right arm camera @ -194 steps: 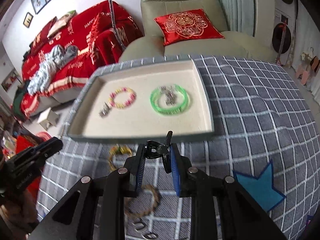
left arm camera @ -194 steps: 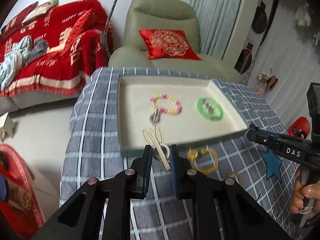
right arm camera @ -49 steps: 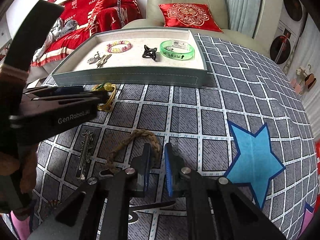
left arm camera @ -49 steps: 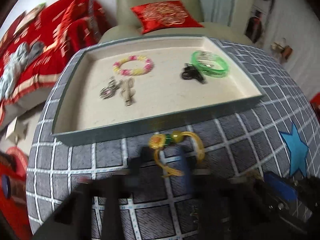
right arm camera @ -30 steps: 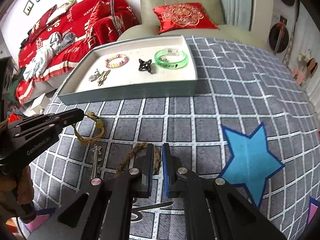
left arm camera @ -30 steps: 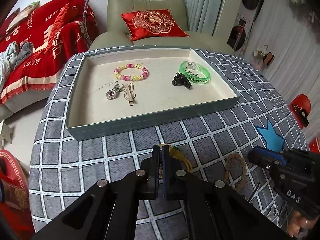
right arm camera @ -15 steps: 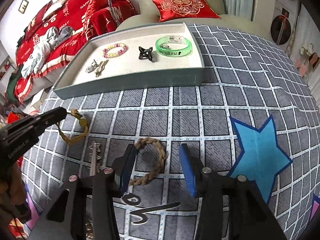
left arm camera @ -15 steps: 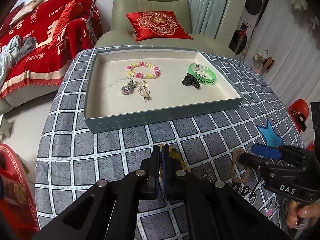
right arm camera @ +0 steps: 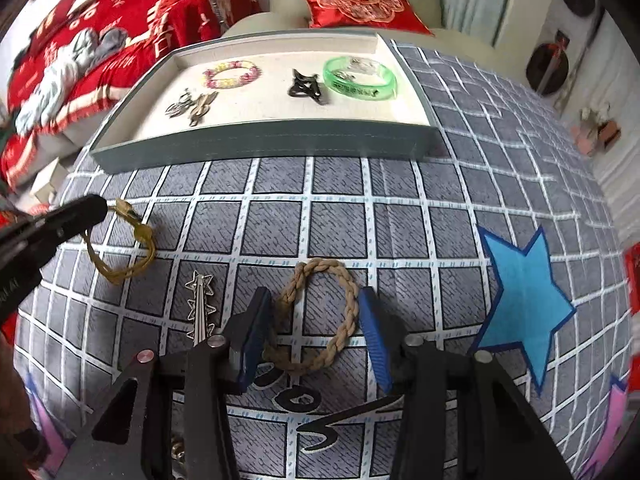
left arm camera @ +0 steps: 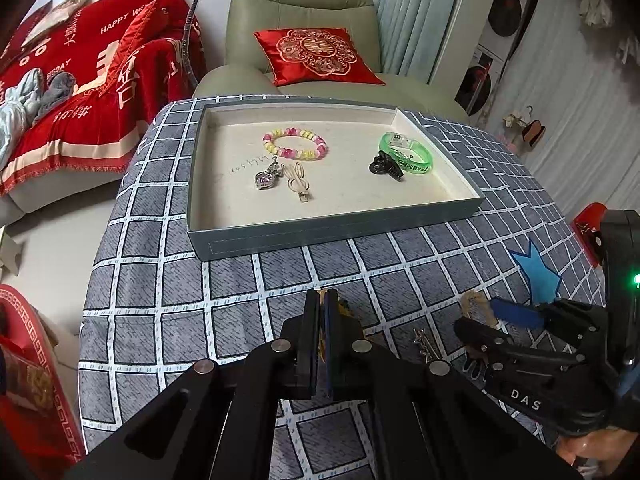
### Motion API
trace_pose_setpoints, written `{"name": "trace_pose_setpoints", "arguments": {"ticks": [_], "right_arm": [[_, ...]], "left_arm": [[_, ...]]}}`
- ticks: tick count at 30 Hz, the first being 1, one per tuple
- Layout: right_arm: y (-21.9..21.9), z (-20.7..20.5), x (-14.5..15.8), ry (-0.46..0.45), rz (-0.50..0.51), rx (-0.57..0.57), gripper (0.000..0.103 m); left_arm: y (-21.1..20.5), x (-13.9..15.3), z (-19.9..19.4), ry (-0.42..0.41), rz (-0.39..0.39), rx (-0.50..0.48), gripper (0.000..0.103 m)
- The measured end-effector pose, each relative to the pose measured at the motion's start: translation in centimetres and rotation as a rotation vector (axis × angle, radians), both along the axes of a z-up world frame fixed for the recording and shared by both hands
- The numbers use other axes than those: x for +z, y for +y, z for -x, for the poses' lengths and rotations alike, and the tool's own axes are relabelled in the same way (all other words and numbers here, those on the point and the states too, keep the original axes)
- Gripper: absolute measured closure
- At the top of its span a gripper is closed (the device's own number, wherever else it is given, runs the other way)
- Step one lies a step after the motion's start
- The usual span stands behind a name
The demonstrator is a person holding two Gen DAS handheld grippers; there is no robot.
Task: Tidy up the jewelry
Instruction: 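Grasp the yellow-flower cord necklace with the left tool while the right grasps the braided bracelet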
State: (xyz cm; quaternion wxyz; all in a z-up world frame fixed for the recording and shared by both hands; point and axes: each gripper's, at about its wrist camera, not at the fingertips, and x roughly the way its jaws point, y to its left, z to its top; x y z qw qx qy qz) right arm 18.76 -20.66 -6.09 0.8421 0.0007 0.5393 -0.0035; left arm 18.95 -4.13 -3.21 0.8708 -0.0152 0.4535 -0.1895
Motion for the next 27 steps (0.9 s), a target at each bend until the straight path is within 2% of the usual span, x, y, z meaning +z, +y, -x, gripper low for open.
{"name": "trace_pose_setpoints", "arguments": {"ticks": [1, 2, 9, 18, 22, 27], "right_arm": [[0.0, 0.1, 0.1, -0.003, -0.003, 0.000, 0.089], [0.0, 0.1, 0.2, -0.003, -0.004, -0.004, 0.092], [-2.3, 1.2, 1.6, -0.054, -0.113, -0.054, 0.095], [-4.3, 1.1, 4.1, -0.109, -0.165, -0.079, 0.097], [-4.3, 0.8, 3.2, -0.048, -0.223, -0.063, 0.096], [-2.8, 0.4, 1.4, -0.016, -0.197, -0.055, 0.096]], "left_arm": [[0.0, 0.0, 0.1, 0.000, 0.003, -0.002, 0.085], [0.1, 0.0, 0.1, 0.001, 0.007, -0.003, 0.085], [0.5, 0.8, 0.5, -0.013, 0.027, -0.006, 0.085], [1.1, 2.3, 0.3, -0.040, 0.044, -0.002, 0.085], [1.1, 2.4, 0.2, -0.043, 0.045, -0.001, 0.085], [1.0, 2.4, 0.2, -0.039, 0.038, -0.007, 0.085]]}}
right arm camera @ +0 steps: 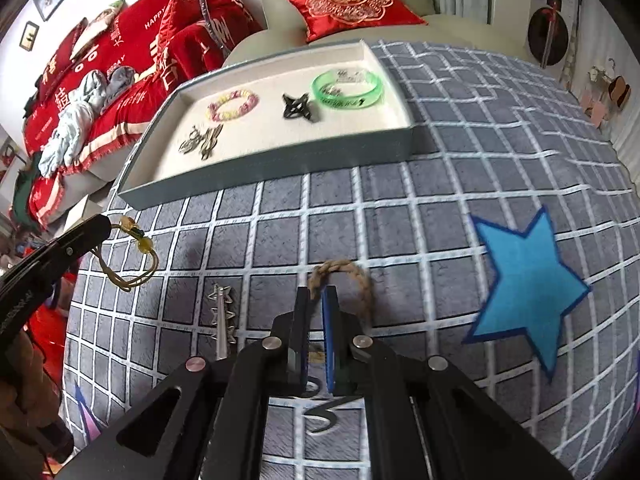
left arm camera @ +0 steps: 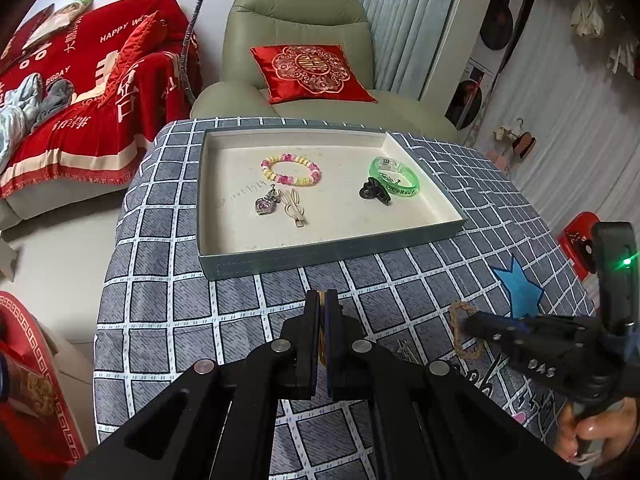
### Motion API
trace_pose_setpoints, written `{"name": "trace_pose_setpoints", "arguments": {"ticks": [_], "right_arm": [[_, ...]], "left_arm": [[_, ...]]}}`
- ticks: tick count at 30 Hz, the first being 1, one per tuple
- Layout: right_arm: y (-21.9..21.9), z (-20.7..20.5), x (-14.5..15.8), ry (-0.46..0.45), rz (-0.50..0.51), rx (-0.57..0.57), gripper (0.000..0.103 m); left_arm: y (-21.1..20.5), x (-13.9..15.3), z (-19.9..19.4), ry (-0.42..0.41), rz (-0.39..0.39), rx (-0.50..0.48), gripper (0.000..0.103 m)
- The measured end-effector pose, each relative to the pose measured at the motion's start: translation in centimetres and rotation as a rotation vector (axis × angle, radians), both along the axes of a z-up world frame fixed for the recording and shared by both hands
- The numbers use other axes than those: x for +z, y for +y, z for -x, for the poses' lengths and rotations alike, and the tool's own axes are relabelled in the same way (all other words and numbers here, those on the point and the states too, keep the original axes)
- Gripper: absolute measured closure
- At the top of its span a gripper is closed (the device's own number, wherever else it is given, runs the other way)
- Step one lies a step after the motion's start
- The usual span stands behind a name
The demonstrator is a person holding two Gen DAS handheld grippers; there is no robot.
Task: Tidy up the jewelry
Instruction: 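Grasp the yellow-flower cord necklace with the left tool while the right grasps the braided bracelet, then carry both items into the tray and open both tools to release them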
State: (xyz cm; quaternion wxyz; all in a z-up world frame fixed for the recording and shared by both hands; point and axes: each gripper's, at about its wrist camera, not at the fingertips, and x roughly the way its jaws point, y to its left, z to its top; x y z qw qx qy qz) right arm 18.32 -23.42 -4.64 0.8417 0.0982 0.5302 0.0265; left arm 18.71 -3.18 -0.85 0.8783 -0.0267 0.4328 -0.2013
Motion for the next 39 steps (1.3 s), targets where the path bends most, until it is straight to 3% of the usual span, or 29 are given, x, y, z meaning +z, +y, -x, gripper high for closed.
{"name": "trace_pose_setpoints", "arguments": {"ticks": [4, 6, 8, 9, 10, 14, 16, 19, 32, 39], "right_arm": [[1.3, -1.0, -1.3, 0.033, 0.025, 0.015, 0.096], [1.6, -1.2, -1.5, 0.029, 0.035, 0.016, 0.091], [1.7, -1.2, -1.4, 0.030, 0.025, 0.025, 0.070], [1.9, -1.1, -1.3, 0.030, 0.032, 0.029, 0.044], [2.0, -1.0, -1.3, 0.031, 0.044, 0.027, 0.034], [2.4, -0.9, -1.5, 0.026, 0.078, 0.023, 0.040], [2.4, -1.0, -1.4, 0.025, 0.104, 0.022, 0.068], [2.3, -1.2, -1.3, 0.035, 0.125, 0.021, 0.097], [-0.9, -0.4, 3.4, -0.097, -0.024, -0.017, 0.097], [-1.7, -2.6, 6.0, -0.163, -0.066, -0.012, 0.097]], "left_arm": [[0.1, -0.1, 0.0, 0.001, 0.000, 0.003, 0.085], [0.1, -0.1, 0.0, -0.001, 0.000, 0.003, 0.085], [0.1, -0.1, 0.0, -0.001, -0.002, 0.001, 0.085], [0.2, -0.2, 0.0, 0.000, 0.000, 0.001, 0.085], [0.2, -0.2, 0.0, 0.001, 0.002, 0.001, 0.085], [0.2, -0.3, 0.0, 0.004, 0.003, 0.001, 0.085], [0.2, -0.4, 0.0, 0.005, 0.002, 0.002, 0.085], [0.2, -0.5, 0.0, 0.007, 0.002, 0.004, 0.085], [0.7, 1.1, -0.5, -0.018, 0.029, 0.011, 0.085], [0.5, 2.9, -2.6, -0.047, 0.038, 0.018, 0.085]]}}
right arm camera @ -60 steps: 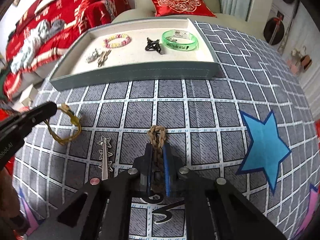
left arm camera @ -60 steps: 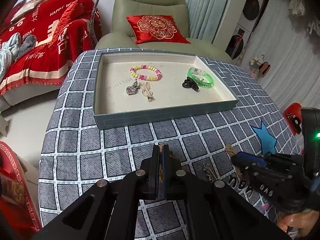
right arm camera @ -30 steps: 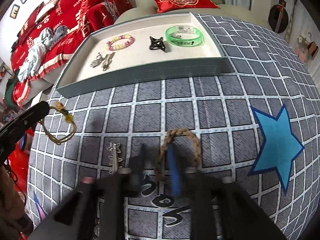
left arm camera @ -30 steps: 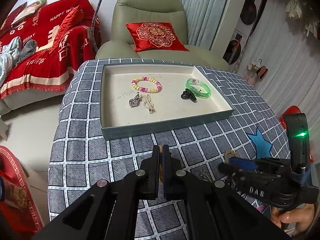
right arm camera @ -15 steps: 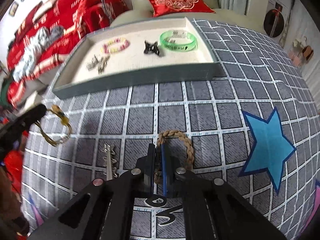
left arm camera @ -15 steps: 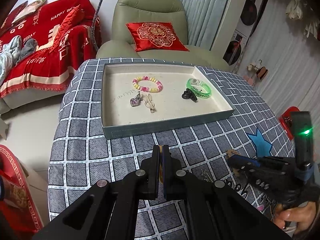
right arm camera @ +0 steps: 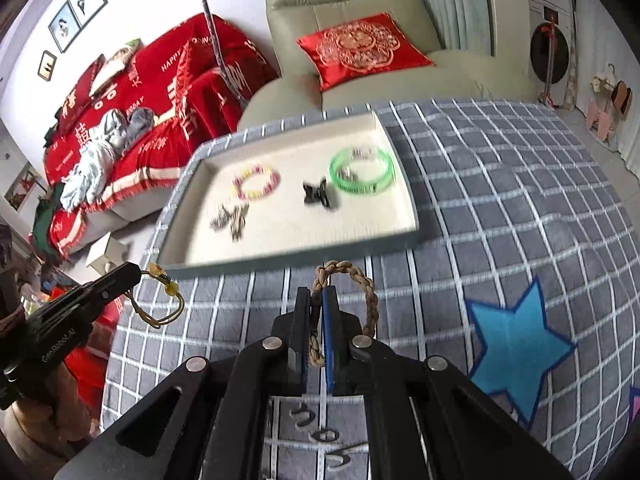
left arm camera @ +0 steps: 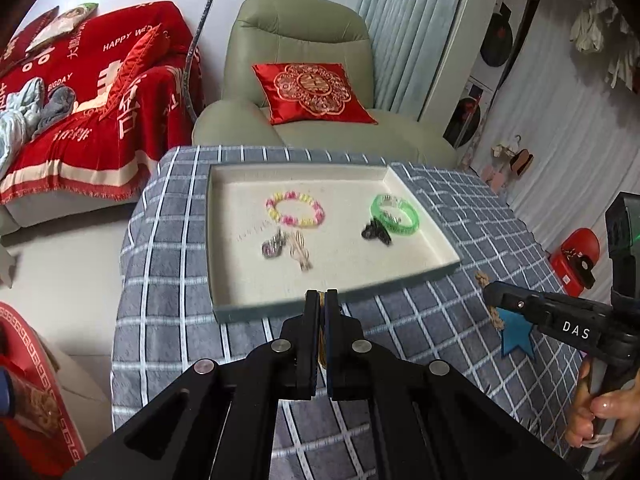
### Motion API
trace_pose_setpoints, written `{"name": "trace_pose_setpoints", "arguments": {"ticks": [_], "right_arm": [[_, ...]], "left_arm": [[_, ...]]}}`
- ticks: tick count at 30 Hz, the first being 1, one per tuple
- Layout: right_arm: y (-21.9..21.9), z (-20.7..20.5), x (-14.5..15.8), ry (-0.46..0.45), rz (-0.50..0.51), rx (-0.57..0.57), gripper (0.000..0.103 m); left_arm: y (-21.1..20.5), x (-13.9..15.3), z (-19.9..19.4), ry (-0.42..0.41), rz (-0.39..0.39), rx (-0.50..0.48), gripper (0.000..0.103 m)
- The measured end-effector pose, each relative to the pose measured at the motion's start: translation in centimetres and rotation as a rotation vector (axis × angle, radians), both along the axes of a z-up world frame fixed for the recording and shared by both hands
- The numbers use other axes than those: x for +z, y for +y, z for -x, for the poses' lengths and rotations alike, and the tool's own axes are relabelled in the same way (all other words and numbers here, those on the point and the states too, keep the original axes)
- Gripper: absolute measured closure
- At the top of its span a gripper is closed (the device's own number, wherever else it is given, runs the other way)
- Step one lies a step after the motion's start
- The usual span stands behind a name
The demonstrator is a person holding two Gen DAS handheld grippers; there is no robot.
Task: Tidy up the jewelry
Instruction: 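Carry both items into the tray and open both tools to release them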
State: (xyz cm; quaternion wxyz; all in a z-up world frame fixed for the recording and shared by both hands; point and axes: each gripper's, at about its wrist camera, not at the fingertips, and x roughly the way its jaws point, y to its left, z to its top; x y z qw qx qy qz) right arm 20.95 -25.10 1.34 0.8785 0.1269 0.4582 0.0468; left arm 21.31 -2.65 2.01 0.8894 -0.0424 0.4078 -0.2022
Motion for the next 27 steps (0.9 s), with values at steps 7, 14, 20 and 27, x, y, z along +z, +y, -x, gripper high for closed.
{"name": "trace_pose_setpoints", "arguments": {"ticks": [7, 14, 20, 27], "right_arm": [[-0.5, -3.9, 1.2, -0.037, -0.009, 0.020, 0.097], [-1.1, -8.3, -0.1, -0.020, -0.021, 0.016, 0.097], [-1.4, -10.6, -2.4, 0.012, -0.009, 0.014, 0.097], [-1.3, -12.1, -5.1, 0.060, 0.008, 0.024, 0.097]], "left_arm": [[-0.4, 0.5, -4.1, 0.014, 0.029, 0.012, 0.085], [-2.1, -1.1, -8.2, 0.046, 0.012, 0.013, 0.085], [-3.4, -3.4, -11.1, 0.079, -0.031, 0.012, 0.085], [-4.1, -5.7, -12.6, 0.131, -0.098, 0.005, 0.085]]}}
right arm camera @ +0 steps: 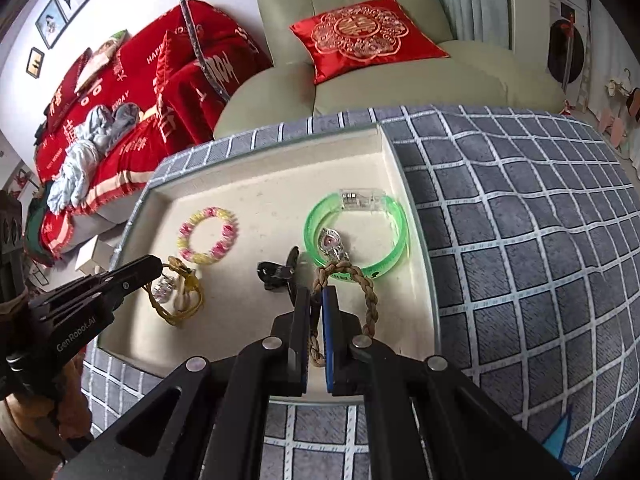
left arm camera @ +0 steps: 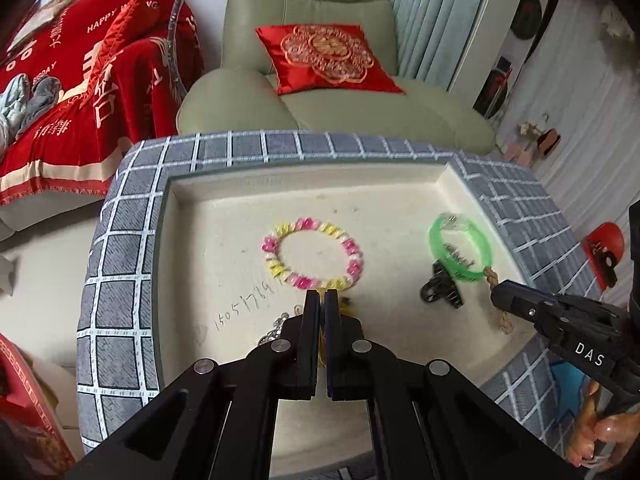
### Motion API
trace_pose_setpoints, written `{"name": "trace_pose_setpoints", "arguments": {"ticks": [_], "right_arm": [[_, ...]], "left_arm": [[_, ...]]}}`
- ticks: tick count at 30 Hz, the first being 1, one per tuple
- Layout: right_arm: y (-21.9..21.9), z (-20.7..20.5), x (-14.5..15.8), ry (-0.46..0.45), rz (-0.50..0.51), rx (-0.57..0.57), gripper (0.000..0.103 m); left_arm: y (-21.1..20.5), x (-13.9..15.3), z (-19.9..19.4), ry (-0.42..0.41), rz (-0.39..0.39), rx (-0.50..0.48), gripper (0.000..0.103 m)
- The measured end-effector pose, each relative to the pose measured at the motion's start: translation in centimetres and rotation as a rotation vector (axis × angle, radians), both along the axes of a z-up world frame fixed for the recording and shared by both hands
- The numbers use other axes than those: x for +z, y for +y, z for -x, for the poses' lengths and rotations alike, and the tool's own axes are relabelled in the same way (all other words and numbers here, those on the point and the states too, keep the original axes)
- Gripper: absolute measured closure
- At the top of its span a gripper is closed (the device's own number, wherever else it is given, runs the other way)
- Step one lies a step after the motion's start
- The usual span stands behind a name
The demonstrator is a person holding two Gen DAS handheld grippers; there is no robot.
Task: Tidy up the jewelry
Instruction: 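Carry both items into the tray and open both tools to release them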
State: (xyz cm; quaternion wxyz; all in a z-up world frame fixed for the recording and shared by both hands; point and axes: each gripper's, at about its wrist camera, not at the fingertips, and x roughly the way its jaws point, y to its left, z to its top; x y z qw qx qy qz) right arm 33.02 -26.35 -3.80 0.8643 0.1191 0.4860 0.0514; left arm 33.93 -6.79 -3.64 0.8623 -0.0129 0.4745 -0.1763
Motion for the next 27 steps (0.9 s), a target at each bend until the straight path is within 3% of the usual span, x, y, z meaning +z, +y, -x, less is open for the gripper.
{"name": "trace_pose_setpoints", "arguments": {"ticks": [12, 18, 27], "right_arm": [[0.7, -0.7, -2.6, 0.061, 0.004, 0.022, 0.097], [0.3, -0.5, -2.6, 0.065, -0.017, 0.010, 0.096], [-0.7, -0.3, -2.3, 0.057, -0.086, -0.016, 0.091]], "left_arm": [[-0.9, -1.5, 0.0, 0.000, -0.150, -0.015, 0.084], [-1.3, -1.5, 0.4, -0.034, -0.203, -0.021, 0.084], [-0.5, -1.4, 0.8, -0.045, -0.169, 0.012, 0.084]]}}
